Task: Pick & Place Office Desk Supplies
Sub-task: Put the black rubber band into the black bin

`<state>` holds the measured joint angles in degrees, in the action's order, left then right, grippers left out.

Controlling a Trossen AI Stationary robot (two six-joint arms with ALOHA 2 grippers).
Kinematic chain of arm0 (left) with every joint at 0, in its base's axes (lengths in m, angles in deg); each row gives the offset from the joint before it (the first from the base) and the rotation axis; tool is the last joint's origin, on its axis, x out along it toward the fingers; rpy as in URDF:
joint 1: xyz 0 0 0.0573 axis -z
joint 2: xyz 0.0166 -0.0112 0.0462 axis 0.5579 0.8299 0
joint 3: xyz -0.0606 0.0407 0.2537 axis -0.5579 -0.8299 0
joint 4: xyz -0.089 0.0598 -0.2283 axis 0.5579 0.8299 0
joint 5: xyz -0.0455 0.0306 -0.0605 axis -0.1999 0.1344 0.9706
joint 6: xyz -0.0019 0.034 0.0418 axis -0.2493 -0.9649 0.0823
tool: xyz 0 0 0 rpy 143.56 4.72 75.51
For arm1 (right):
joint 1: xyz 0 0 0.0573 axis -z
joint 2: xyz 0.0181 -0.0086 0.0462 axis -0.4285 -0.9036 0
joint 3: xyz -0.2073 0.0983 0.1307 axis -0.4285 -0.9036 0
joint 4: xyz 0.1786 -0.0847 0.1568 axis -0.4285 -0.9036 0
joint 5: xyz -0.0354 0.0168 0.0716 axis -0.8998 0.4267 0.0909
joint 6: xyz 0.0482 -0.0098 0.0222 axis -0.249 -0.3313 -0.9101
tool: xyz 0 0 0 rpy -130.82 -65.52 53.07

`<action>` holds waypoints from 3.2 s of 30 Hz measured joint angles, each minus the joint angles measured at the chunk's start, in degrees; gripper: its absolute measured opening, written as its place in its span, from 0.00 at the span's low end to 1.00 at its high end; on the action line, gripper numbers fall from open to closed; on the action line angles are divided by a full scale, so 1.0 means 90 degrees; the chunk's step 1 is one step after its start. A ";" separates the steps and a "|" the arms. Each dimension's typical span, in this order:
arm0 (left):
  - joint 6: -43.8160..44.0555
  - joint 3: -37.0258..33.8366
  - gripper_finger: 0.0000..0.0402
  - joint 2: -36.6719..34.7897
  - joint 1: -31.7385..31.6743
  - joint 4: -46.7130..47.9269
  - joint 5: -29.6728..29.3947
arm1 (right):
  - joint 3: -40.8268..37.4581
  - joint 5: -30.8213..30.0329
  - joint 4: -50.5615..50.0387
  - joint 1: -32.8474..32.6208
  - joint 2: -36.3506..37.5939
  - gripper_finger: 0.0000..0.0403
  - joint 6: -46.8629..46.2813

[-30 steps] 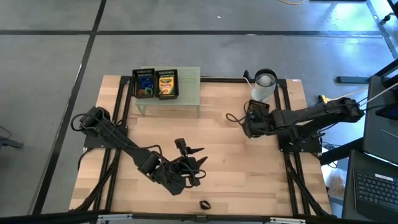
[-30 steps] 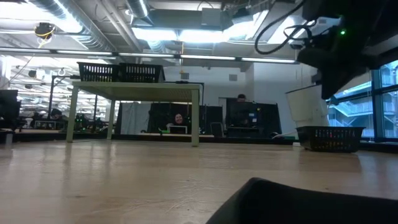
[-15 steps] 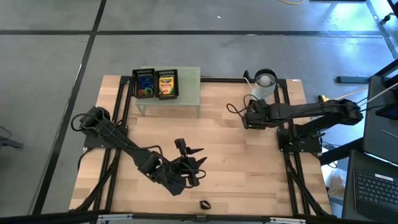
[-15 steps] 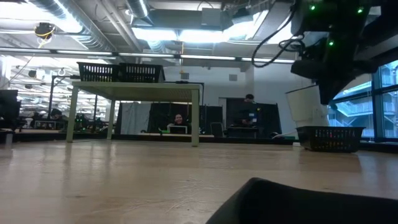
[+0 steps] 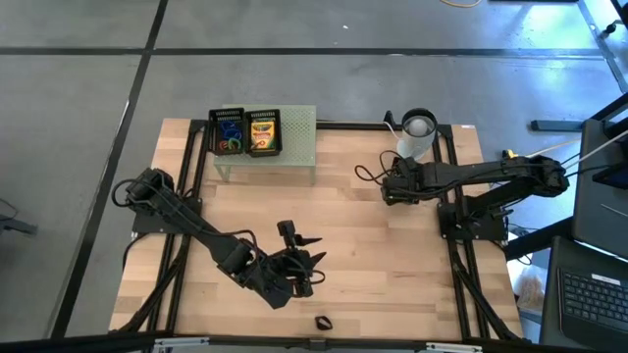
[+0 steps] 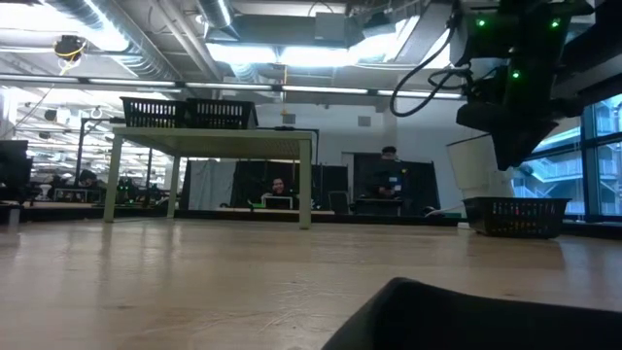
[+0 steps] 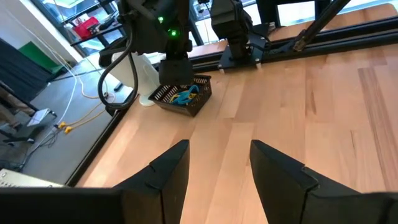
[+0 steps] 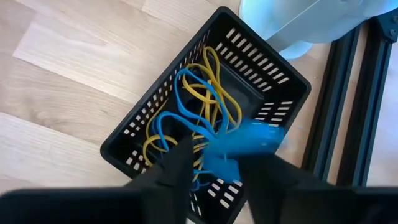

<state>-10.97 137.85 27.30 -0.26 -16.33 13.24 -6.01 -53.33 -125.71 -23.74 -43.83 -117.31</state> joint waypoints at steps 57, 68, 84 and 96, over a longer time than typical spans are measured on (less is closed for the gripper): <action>0.0901 -0.0005 0.45 0.0826 0.0602 0.1213 0.3891 | 0.0445 0.1006 1.0342 -0.5201 -0.4174 0.51 0.4448; 0.0903 -0.0005 0.45 0.0821 0.0583 0.1239 0.3755 | 0.1542 0.1055 1.0255 -0.5144 -0.5316 0.51 0.5015; 0.0894 -0.0005 0.45 0.0816 0.0583 0.1266 0.3752 | 0.1556 0.1344 1.0177 -0.5055 -0.5640 0.51 0.4496; 0.0892 -0.0005 0.45 0.0816 0.0583 0.1554 0.3752 | 0.1557 0.1240 1.0292 -0.5032 -0.5678 0.51 0.4476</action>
<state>-2.94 137.81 34.65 4.98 -2.35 47.00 8.00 -42.17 -33.08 -69.03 -94.93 -77.02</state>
